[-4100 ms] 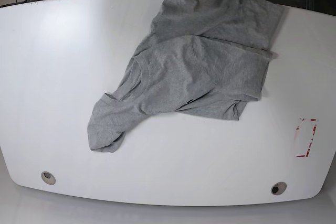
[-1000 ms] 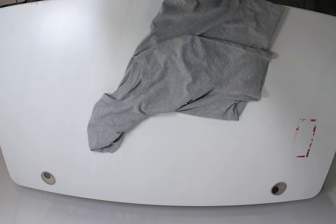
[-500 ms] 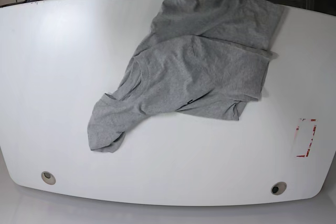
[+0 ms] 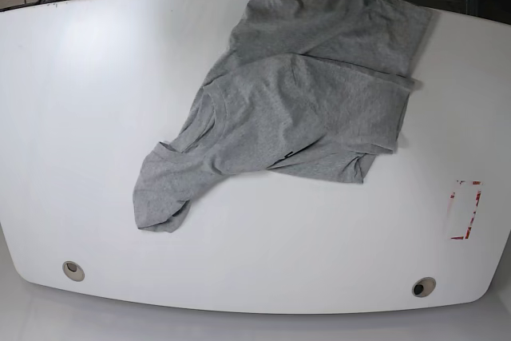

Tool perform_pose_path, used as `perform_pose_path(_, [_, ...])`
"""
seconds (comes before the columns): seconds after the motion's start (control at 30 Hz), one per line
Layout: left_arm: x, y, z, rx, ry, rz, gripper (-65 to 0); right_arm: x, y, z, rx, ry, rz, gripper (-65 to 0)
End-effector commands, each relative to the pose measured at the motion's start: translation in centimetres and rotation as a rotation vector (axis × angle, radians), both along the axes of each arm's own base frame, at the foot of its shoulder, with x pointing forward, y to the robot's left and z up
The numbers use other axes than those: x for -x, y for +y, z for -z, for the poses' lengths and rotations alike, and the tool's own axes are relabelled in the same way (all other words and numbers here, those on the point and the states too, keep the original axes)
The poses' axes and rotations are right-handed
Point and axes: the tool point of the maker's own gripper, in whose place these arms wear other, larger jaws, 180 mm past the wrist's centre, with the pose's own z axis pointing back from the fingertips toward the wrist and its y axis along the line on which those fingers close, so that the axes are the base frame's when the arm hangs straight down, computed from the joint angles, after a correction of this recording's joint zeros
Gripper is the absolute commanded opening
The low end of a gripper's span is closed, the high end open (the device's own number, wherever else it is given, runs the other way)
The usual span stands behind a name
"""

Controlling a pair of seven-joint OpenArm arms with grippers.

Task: Layout the t-shirt on the table in an organized manner, then fold the t-shirt properly

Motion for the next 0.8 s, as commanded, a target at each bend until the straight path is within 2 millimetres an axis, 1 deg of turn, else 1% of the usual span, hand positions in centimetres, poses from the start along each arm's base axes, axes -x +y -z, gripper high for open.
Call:
perform_pose_path(0.0, [-0.5,0.9,-2.1,-0.017,-0.04,0.02,-36.1,-0.1,-0.3,-1.9,0.006,-0.027,0.002,-41.1])
perform_pose_path(0.1, [-1.3,1.0,-3.5,-0.008,-0.071,0.024,-36.1,-0.5,-0.4,-3.1,0.013,-0.047,0.0,-41.1])
perform_pose_path(0.23, [-2.1,1.1,-5.2,0.004,-0.105,0.031,-36.1,-1.0,-0.5,-4.1,0.019,-0.068,-0.003,-41.1])
perform_pose_path(0.3, [-2.9,1.1,-6.4,0.018,-0.135,0.031,-36.1,-1.6,-0.6,-4.7,0.023,-0.089,-0.005,-41.1])
perform_pose_path(0.47, [-4.8,0.8,-8.5,0.039,-0.196,0.055,-36.0,-2.9,-0.7,-5.7,0.029,-0.13,-0.009,-41.1])
perform_pose_path(0.6, [-6.4,0.2,-10.2,0.044,-0.253,0.077,-36.0,-4.3,-1.0,-6.6,0.038,-0.175,-0.015,-41.1])
perform_pose_path(0.7, [-7.5,0.5,-11.4,0.026,-0.294,0.08,-36.0,-6.1,-1.0,-7.0,0.041,-0.226,-0.018,-41.1])
perform_pose_path(0.77, [-8.1,0.7,-12.0,0.017,-0.317,0.082,-35.8,-6.9,-1.1,-7.1,0.043,-0.247,-0.017,-41.1])
